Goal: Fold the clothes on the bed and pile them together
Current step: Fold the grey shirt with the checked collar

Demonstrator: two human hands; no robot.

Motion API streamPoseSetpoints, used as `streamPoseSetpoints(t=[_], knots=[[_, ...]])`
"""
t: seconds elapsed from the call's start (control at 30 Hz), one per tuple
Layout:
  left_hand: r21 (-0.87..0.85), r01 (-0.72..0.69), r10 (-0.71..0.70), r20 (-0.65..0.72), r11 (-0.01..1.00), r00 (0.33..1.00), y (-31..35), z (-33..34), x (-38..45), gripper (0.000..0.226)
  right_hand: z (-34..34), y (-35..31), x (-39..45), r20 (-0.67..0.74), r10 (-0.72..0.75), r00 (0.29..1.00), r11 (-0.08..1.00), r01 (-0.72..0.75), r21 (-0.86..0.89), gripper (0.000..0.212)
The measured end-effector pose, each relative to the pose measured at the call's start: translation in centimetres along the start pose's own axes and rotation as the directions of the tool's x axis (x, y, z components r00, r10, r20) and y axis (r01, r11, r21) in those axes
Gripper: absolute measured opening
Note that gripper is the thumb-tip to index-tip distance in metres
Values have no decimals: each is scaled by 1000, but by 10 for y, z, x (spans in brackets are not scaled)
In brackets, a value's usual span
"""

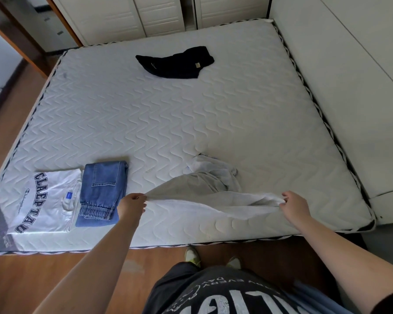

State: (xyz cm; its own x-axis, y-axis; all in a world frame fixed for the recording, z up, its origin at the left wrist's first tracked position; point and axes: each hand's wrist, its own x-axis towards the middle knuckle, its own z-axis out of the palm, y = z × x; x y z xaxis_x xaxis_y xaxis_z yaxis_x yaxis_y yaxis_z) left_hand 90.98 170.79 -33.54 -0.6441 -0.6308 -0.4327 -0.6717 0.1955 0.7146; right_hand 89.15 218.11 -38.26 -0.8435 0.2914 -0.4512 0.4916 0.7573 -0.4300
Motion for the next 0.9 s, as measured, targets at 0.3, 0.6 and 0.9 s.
streamPoseSetpoints(t=[0.3,0.6,0.9], knots=[[-168,178,-152,160,970,975,2,-2,-8,18,3,-2,-9,-6,3,1000,992,-2,128,12],[-16,52,-51,51,999,997,-3,-5,6,18,18,2,-12,36,41,999,961,-50,272,23],[229,-122,110,66,966,992,43,-3,48,34,6,-40,-1,248,234,940,363,-322,874,22]])
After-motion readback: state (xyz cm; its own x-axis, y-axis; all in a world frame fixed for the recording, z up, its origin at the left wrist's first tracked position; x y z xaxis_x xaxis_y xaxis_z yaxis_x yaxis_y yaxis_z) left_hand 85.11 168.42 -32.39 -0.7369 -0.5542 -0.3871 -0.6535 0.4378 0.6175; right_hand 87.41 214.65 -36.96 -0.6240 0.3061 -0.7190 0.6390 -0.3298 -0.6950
